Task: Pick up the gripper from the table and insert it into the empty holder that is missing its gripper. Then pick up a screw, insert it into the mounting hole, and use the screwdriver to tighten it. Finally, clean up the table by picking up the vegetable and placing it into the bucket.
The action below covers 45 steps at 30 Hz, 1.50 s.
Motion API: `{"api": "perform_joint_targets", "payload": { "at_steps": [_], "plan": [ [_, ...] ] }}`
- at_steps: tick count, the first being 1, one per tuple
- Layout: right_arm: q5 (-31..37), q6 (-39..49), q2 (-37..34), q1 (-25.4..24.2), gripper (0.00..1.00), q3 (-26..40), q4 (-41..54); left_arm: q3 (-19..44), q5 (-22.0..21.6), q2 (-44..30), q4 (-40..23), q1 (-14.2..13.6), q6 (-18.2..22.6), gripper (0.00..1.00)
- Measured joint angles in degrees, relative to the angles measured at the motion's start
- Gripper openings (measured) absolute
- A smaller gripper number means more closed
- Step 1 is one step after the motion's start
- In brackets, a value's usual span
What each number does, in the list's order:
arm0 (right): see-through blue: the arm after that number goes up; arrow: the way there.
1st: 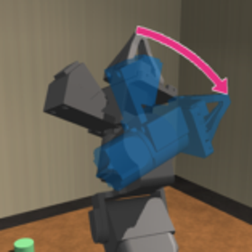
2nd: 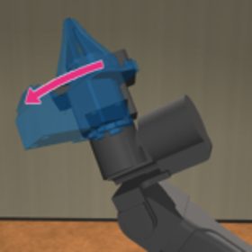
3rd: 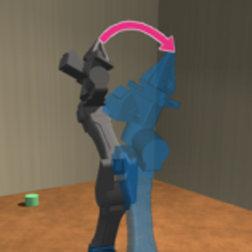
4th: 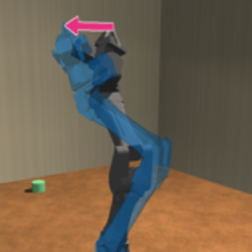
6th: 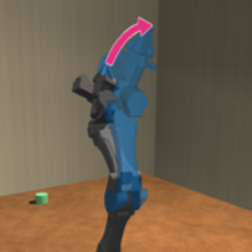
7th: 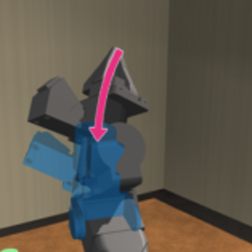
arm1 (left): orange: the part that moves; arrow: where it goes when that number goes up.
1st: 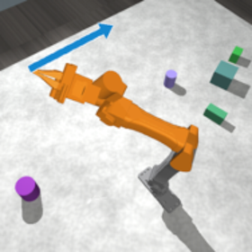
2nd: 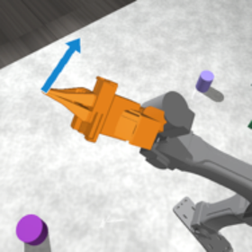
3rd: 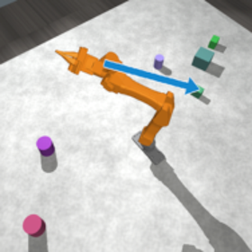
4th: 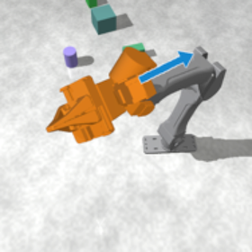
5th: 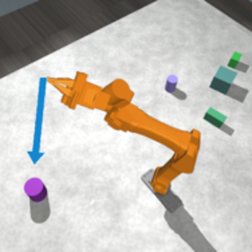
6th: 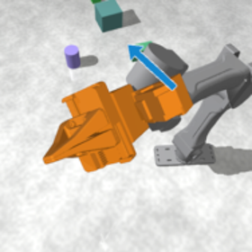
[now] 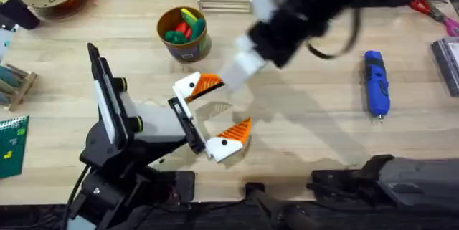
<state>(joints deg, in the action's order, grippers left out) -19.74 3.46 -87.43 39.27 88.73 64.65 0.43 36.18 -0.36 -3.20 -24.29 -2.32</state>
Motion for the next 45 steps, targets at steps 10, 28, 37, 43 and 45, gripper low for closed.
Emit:
{"api": "perform_joint_targets", "payload": {
  "at_steps": [10, 28, 37, 43, 45],
  "plan": [
    [-15.3, 5.2, 22.1, -12.7, 0.929, -17.0, 0.7, 0.0, -0.2, 0.0, 0.1, 0.0, 0.2, 0.886],
    [-13.9, 4.4, 24.6, -19.8, 0.933, -18.9, 1.3, 0.0, -0.5, 0.0, 0.1, 0.0, 0.6, 0.013],
    [3.2, 2.0, 12.9, -35.3, 0.935, -18.9, -2.5, 0.0, -0.5, 0.0, 0.1, 0.0, 0.6, 0.013],
    [11.8, 1.9, 8.1, -45.7, 0.935, -19.1, -5.6, 0.0, -0.4, 0.0, 0.1, 0.0, 0.6, 0.013],
    [15.1, 2.4, 7.3, -48.7, 0.935, -19.1, -6.7, 0.0, -0.5, 0.0, 0.1, 0.0, 0.6, 0.013]
  ]
}}
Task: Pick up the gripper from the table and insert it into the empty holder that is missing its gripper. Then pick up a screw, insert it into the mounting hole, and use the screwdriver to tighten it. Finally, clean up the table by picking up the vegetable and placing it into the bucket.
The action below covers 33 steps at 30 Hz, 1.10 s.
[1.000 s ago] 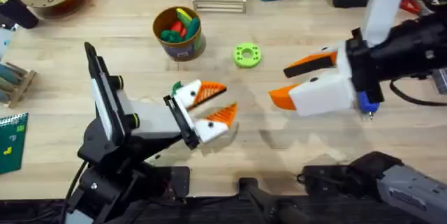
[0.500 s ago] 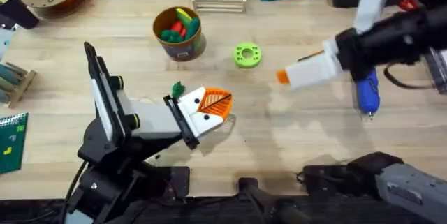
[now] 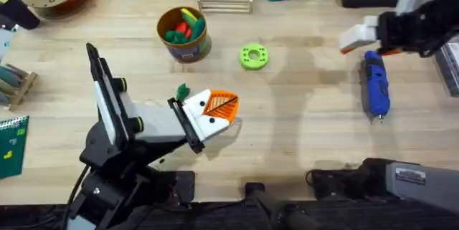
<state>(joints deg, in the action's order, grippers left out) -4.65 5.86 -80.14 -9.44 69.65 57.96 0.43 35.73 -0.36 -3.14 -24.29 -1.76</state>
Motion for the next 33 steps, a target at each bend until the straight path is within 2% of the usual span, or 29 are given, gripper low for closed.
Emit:
{"api": "perform_joint_targets", "payload": {
  "at_steps": [3, 4, 9, 13, 18, 33],
  "plan": [
    [3.3, 2.3, -1.8, -4.9, 0.935, 0.0, -3.4, 0.0, 0.0, 0.0, 0.0, 0.0, 0.0, 0.013],
    [4.9, 4.9, -5.1, -9.9, 0.936, 0.0, -7.2, 0.0, 0.0, 0.0, 0.0, 0.0, 0.0, 0.013],
    [6.4, 9.6, -12.8, -15.6, 0.938, 0.0, -8.7, 0.0, 0.0, 0.0, 0.0, 0.0, 0.0, 0.013],
    [6.7, 11.0, -17.9, -16.7, 0.939, 0.0, -10.2, 0.0, 0.0, 0.0, 0.0, 0.0, 0.0, 0.013],
    [4.9, 11.5, -21.1, -16.7, 0.939, 0.0, -9.9, 0.0, 0.0, 0.0, 0.0, 0.0, 0.0, 0.013],
    [4.4, 12.6, -20.9, -16.7, 0.934, -4.5, -15.8, 0.0, 0.0, 0.0, 0.0, 0.0, 0.0, 0.013]
  ]
}}
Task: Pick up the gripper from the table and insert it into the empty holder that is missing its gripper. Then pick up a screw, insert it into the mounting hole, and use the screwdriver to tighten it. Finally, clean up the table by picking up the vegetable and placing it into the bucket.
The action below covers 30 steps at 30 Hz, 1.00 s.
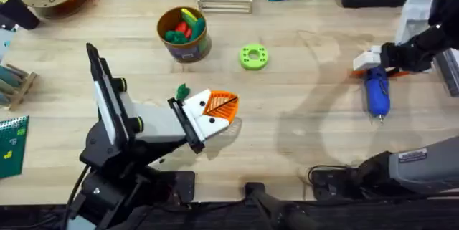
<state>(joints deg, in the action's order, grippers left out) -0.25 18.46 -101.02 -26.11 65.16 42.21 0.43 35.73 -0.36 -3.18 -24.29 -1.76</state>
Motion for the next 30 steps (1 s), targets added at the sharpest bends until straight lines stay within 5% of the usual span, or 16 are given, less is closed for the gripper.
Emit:
{"api": "perform_joint_targets", "payload": {
  "at_steps": [4, 14, 24, 30],
  "plan": [
    [0.2, 0.1, 0.2, 0.0, 0.807, -0.2, -0.6, 0.0, 0.0, 0.0, 0.0, 0.0, 0.0, 0.013],
    [0.5, -0.5, 0.1, -0.3, 0.044, -0.4, -2.6, 0.0, 0.0, 0.0, 0.0, 0.0, 0.0, 0.013],
    [-0.5, -2.7, 4.5, -0.3, 0.03, -1.7, -1.8, 0.0, 0.0, 0.0, 0.0, 0.0, 0.0, 0.013],
    [-5.9, -6.4, 18.4, -0.2, 0.03, -1.7, -1.9, 0.0, 0.0, 0.0, 0.0, 0.0, 0.0, 0.013]
  ]
}}
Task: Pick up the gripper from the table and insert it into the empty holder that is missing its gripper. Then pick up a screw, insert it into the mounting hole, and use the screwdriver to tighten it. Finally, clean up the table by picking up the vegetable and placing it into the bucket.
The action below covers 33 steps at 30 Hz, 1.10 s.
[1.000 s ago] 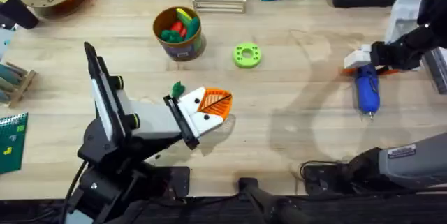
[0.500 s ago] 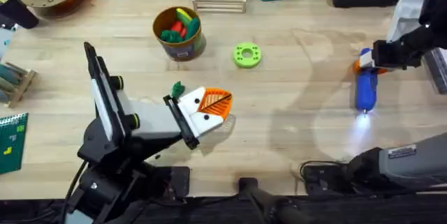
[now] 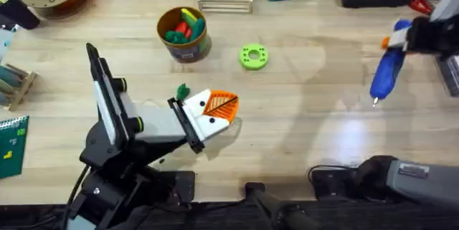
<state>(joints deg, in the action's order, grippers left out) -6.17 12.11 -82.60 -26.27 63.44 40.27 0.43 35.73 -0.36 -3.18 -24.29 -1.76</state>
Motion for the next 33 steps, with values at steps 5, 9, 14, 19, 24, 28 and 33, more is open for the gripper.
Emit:
{"api": "perform_joint_targets", "payload": {
  "at_steps": [5, 9, 14, 19, 24, 28, 33],
  "plan": [
    [-6.3, -3.4, 14.5, 2.5, 0.03, -3.2, -8.2, 0.0, 0.0, 0.0, 0.0, 0.0, 0.0, 0.013],
    [-8.4, -8.5, 23.2, 6.6, 0.03, -10.9, -18.5, 0.0, 0.0, 0.0, 0.0, 0.0, 0.0, 0.013],
    [-12.6, -15.0, 33.5, 17.8, 0.029, -23.3, -38.4, 0.0, 0.0, 0.0, 0.0, 0.0, 0.0, 0.013],
    [-14.9, -20.8, 37.3, 30.7, 0.029, -29.6, -56.2, 0.0, 0.0, 0.0, 0.0, 0.0, 0.0, 0.013],
    [-16.0, -23.8, 35.6, 43.6, 0.029, -30.7, -69.5, 0.0, 0.0, 0.0, 0.0, 0.0, 0.0, 0.013],
    [-16.5, -24.7, 33.5, 53.1, 0.029, -30.7, -80.7, 0.0, 0.0, 0.0, 0.0, 0.0, 0.0, 0.013],
    [-16.9, -25.2, 32.1, 61.6, 0.029, -30.7, -88.0, 0.0, 0.0, 0.0, 0.0, 0.0, -0.2, 0.013]
  ]
}}
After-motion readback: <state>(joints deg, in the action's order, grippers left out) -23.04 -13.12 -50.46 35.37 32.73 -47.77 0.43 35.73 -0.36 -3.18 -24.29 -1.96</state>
